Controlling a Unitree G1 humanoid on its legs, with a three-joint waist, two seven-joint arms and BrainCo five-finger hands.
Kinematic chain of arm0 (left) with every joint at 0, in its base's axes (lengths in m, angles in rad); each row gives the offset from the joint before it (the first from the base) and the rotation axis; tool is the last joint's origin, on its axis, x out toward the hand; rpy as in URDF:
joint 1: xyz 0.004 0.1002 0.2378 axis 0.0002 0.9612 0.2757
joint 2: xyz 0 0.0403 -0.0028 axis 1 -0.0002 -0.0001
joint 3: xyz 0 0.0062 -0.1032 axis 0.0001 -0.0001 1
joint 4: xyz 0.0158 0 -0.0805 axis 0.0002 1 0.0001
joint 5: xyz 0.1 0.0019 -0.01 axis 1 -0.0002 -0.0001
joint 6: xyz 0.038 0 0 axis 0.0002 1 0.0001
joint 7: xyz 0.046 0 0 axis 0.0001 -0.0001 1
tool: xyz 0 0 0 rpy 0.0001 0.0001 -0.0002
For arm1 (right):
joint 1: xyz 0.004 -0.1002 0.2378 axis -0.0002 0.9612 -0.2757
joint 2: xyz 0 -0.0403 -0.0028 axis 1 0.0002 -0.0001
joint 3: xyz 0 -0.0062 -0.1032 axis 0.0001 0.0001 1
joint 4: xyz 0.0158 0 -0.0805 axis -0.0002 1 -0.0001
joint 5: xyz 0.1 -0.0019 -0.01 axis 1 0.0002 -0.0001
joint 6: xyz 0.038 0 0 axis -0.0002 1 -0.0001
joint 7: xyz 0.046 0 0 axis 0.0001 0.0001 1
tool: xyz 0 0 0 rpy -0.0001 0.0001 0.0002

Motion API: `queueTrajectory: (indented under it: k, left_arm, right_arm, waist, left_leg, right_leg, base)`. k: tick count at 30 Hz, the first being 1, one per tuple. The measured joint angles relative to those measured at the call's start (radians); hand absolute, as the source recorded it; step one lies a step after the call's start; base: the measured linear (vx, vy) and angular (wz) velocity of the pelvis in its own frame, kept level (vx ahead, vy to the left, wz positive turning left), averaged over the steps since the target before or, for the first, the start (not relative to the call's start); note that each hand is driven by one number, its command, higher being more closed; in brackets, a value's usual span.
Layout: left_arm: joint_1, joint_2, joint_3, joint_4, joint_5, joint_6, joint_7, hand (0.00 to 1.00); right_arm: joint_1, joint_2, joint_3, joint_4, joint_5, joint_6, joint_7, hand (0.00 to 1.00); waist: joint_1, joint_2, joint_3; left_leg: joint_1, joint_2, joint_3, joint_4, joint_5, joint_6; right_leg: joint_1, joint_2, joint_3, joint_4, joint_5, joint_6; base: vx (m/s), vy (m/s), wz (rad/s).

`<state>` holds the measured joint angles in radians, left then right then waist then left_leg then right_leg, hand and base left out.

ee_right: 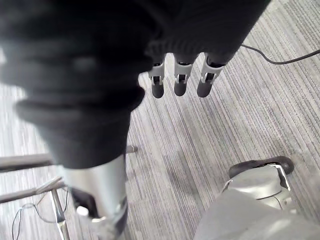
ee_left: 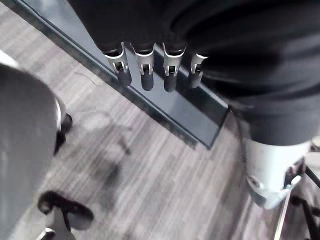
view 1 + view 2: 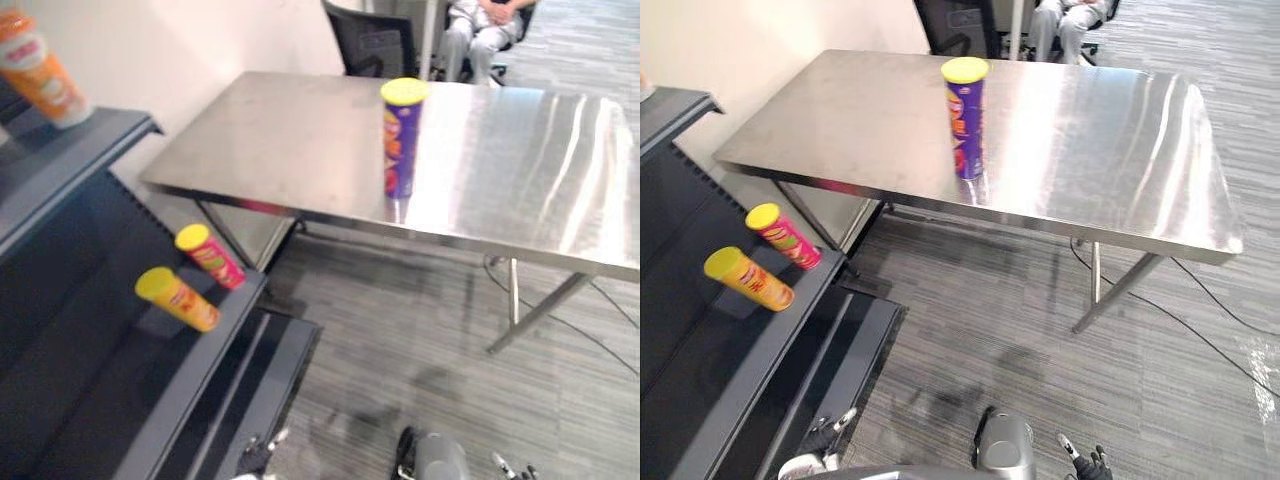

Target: Put the gum and the chips on the shelf.

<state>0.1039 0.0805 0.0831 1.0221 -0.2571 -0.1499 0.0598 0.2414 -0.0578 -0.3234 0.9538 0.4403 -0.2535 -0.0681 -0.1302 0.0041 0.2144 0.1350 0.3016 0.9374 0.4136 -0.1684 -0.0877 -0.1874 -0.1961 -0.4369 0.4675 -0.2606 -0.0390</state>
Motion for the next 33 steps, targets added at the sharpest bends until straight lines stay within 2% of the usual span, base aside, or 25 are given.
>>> queueTrajectory:
  k: [1,2,3,5,7,10,14,15,16,17,18,19,20,22,25,28,31,33]
  left_arm:
    - [0.009,-0.003,0.007,-0.019,-0.006,-0.005,-0.001,0.0]
    - [0.018,-0.005,0.008,-0.031,-0.017,-0.009,0.002,0.0]
    - [0.02,-0.009,0.008,-0.031,-0.038,-0.013,0.005,0.0]
    - [0.027,-0.017,0.005,-0.031,-0.056,-0.015,0.018,0.0]
    - [0.031,-0.016,0.002,-0.038,-0.056,-0.016,0.023,0.0]
    - [0.038,-0.016,0.001,-0.045,-0.056,-0.017,0.022,0.0]
    - [0.039,-0.016,-0.008,-0.042,-0.056,-0.025,0.021,0.0]
    - [0.039,-0.016,-0.014,-0.039,-0.056,-0.028,0.021,0.0]
    - [0.04,-0.017,-0.021,-0.033,-0.056,-0.032,0.021,0.0]
    - [0.042,-0.021,-0.028,-0.03,-0.056,-0.034,0.021,0.0]
    - [0.041,-0.007,-0.03,-0.026,-0.055,-0.035,0.02,0.0]
    - [0.042,0.003,-0.042,-0.026,-0.055,-0.036,0.02,0.0]
    - [0.045,0.01,-0.044,-0.026,-0.055,-0.035,0.02,0.0]
    - [0.048,0.021,-0.065,-0.025,-0.054,-0.034,0.02,0.0]
    - [0.049,0.023,-0.078,-0.023,-0.052,-0.034,0.02,0.0]
    - [0.05,0.006,-0.078,-0.003,-0.053,-0.035,0.02,0.0]
    - [0.051,0.004,-0.079,0.01,-0.053,-0.037,0.02,0.0]
    - [0.054,-0.001,-0.084,0.012,-0.053,-0.037,0.02,0.0]
  right_arm:
    - [0.0,-0.001,-0.001,-0.004,-0.001,-0.001,-0.009,0.0]
    - [-0.007,-0.01,-0.003,-0.005,-0.005,-0.002,-0.016,0.0]
    - [-0.015,-0.022,-0.003,0.0,-0.011,-0.005,-0.017,0.0]
    - [-0.022,-0.045,-0.003,0.018,-0.033,-0.013,-0.016,0.0]
    - [-0.024,-0.053,-0.003,0.041,-0.045,-0.016,-0.015,0.0]
    - [-0.022,-0.056,-0.002,0.045,-0.047,-0.02,-0.012,0.0]
    - [-0.023,-0.057,0.028,0.045,-0.048,-0.02,-0.011,0.0]
    - [-0.026,-0.056,0.033,0.045,-0.048,-0.02,-0.011,0.0]
    - [-0.027,-0.056,0.041,0.045,-0.048,-0.02,-0.011,0.0]
    - [-0.026,-0.058,0.043,0.045,-0.048,-0.02,-0.012,0.0]
    - [-0.031,-0.04,0.05,0.051,-0.048,-0.02,-0.014,0.0]
    - [-0.03,-0.02,0.061,0.054,-0.049,-0.02,-0.013,0.0]
    - [-0.029,-0.011,0.06,0.054,-0.049,-0.02,-0.015,0.0]
    - [-0.023,-0.003,0.055,0.062,-0.047,-0.021,-0.017,0.0]
    - [-0.025,-0.001,0.053,0.082,-0.046,-0.036,-0.029,0.0]
    - [-0.025,-0.001,0.017,0.086,-0.031,-0.045,-0.057,0.0]
    - [-0.018,-0.003,-0.008,0.101,0.001,-0.057,-0.078,0.0]
    - [-0.018,-0.005,-0.033,0.118,0.005,-0.059,-0.098,0.0]
  waist:
    - [0.008,-0.007,-0.001]
    - [0.022,-0.019,0.005]
    - [0.029,-0.013,0.004]
    - [0.029,-0.007,0.001]
    - [0.031,-0.002,-0.003]
    - [0.038,0.002,-0.006]
    - [0.052,0.003,-0.01]
    - [0.052,0.005,-0.011]
    - [0.052,0.011,-0.016]
    - [0.052,0.022,-0.022]
    - [0.051,0.006,-0.038]
    - [0.055,-0.019,-0.049]
    - [0.055,-0.021,-0.049]
    - [0.053,-0.032,-0.055]
    - [0.055,-0.029,-0.064]
    - [0.055,0.005,-0.08]
    - [0.054,0.002,-0.083]
    - [0.055,0.009,-0.093]
  left_leg:
    - [-0.042,0.032,-0.085,0.089,0.013,0.022]
    - [-0.061,0.019,-0.196,0.092,-0.009,-0.002]
    - [-0.072,0.0,-0.282,0.069,-0.018,-0.016]
    - [-0.097,-0.036,-0.405,0.019,-0.017,-0.016]
    - [-0.126,-0.05,-0.467,-0.028,-0.015,-0.018]
    - [-0.156,-0.073,-0.548,-0.112,0.001,-0.038]
    - [-0.165,-0.124,-0.627,-0.192,0.017,-0.056]
    - [-0.162,-0.142,-0.653,-0.246,0.049,-0.055]
    - [-0.147,-0.156,-0.669,-0.313,0.129,-0.049]
    - [-0.146,-0.157,-0.677,-0.336,0.18,-0.04]
    - [-0.125,-0.18,-0.665,-0.354,0.161,-0.02]
    - [-0.122,-0.198,-0.654,-0.354,0.161,-0.02]
    - [-0.119,-0.208,-0.648,-0.354,0.161,-0.02]
    - [-0.08,-0.238,-0.643,-0.354,0.138,0.015]
    - [-0.06,-0.252,-0.638,-0.357,0.137,0.016]
    - [-0.056,-0.246,-0.616,-0.374,0.134,0.019]
    - [-0.04,-0.244,-0.619,-0.399,0.126,0.031]
    - [-0.037,-0.241,-0.622,-0.418,0.124,0.035]
  right_leg:
    - [0.003,0.019,0.036,0.002,-0.002,-0.003]
    - [0.003,0.04,0.086,-0.003,-0.001,-0.002]
    - [0.008,0.061,0.135,-0.018,0.0,0.001]
    - [0.04,0.098,0.2,-0.068,0.004,0.007]
    - [0.071,0.115,0.22,-0.115,0.006,0.011]
    - [0.098,0.117,0.25,-0.149,0.028,0.046]
    - [0.129,0.116,0.326,-0.157,0.037,0.043]
    - [0.137,0.115,0.337,-0.158,0.034,0.048]
    - [0.142,0.117,0.342,-0.152,0.025,0.065]
    - [0.139,0.124,0.342,-0.15,0.019,0.074]
    - [0.142,0.104,0.356,-0.152,0.016,0.093]
    - [0.154,0.083,0.355,-0.175,0.029,0.114]
    - [0.169,0.073,0.352,-0.196,0.035,0.123]
    - [0.233,0.045,0.336,-0.26,0.056,0.152]
    - [0.253,0.03,0.329,-0.285,0.088,0.157]
    - [0.252,0.039,0.306,-0.327,0.129,0.155]
    - [0.263,0.044,0.285,-0.355,0.131,0.155]
    - [0.264,0.052,0.279,-0.372,0.147,0.153]
  base:
    - [0.06,-0.182,-1.12]
    - [0.07,-0.149,-1.32]
    - [0.06,-0.105,-1.39]
    - [0.09,-0.059,-1.19]
    - [0.15,-0.01,-1.02]
    - [0.22,0.058,-0.94]
    - [0.24,0.137,-0.68]
    - [0.26,0.239,-0.33]
    - [0.25,0.259,-0.29]
    - [0.22,0.295,-0.2]
    - [0.19,0.3,-0.18]
    - [0.18,0.288,-0.15]
    - [0.17,0.243,-0.12]
    - [0.14,0.221,-0.04]
    - [0.05,0.135,-0.13]
    - [-0.03,0.054,-0.27]
    - [-0.08,0.001,-0.15]
    - [-0.11,0.012,0.0]
